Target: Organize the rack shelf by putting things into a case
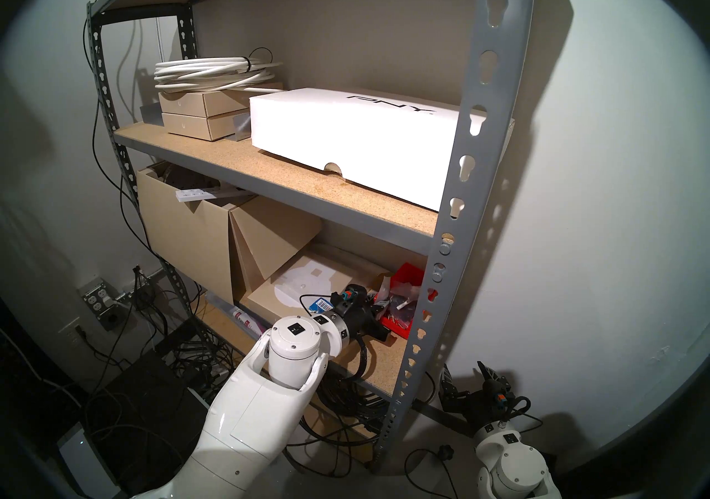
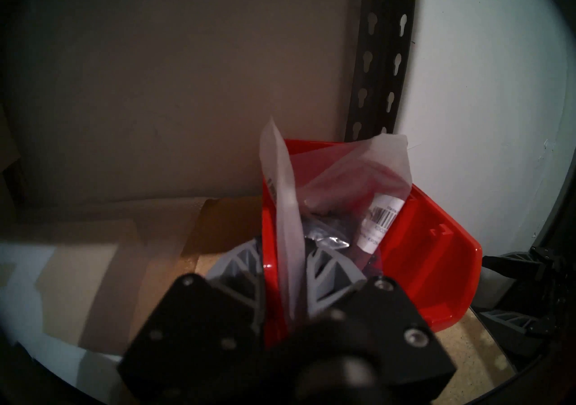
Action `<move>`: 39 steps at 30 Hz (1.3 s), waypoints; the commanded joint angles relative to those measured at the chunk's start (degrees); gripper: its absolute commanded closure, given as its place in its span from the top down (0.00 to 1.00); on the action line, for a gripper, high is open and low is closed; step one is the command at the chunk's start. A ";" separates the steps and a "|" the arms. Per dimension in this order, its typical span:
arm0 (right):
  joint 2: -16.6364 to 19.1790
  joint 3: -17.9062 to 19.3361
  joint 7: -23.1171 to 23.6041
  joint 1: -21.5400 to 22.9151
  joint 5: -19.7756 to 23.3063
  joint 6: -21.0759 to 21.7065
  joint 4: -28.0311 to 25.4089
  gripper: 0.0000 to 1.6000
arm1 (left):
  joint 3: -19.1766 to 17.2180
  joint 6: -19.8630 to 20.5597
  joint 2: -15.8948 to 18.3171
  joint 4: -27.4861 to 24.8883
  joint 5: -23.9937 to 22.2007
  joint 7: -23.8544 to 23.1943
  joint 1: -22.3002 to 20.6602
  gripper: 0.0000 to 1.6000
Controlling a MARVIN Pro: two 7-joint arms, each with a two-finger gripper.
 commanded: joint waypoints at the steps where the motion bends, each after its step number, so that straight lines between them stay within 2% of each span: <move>1: -0.02 0.01 -0.02 0.05 0.03 -0.13 -1.04 1.00 | -2.89 -1.51 -0.94 -4.14 -3.98 -0.82 2.17 0.00; 10: -0.02 0.01 -0.02 0.05 0.03 -0.13 -1.03 1.00 | -6.46 0.30 -2.08 -5.81 -9.86 -3.10 4.41 0.00; 16: -0.02 0.01 -0.02 0.04 0.03 -0.12 -1.05 1.00 | -6.36 0.50 -1.40 -7.51 -9.83 -3.38 6.10 0.00; 26: -0.01 0.01 -0.01 0.09 0.03 -0.17 -0.97 1.00 | -7.32 0.37 -0.35 -13.60 -10.21 -4.68 8.69 0.00; 33: -0.01 0.01 -0.01 0.11 0.03 -0.19 -0.93 1.00 | -9.69 1.40 1.18 -17.84 -11.21 -6.23 9.97 0.00; 35: -0.01 0.01 -0.01 0.11 0.03 -0.19 -0.92 1.00 | -10.61 0.67 1.56 -17.01 -11.81 -7.22 9.22 0.00; 36: -0.01 0.01 -0.01 0.10 0.03 -0.18 -0.95 1.00 | -13.53 4.31 3.72 -22.15 -12.37 -6.98 11.67 0.00; 39: -0.01 0.01 -0.01 0.10 0.03 -0.18 -0.95 1.00 | -13.53 4.31 3.72 -22.15 -12.37 -6.98 11.67 0.00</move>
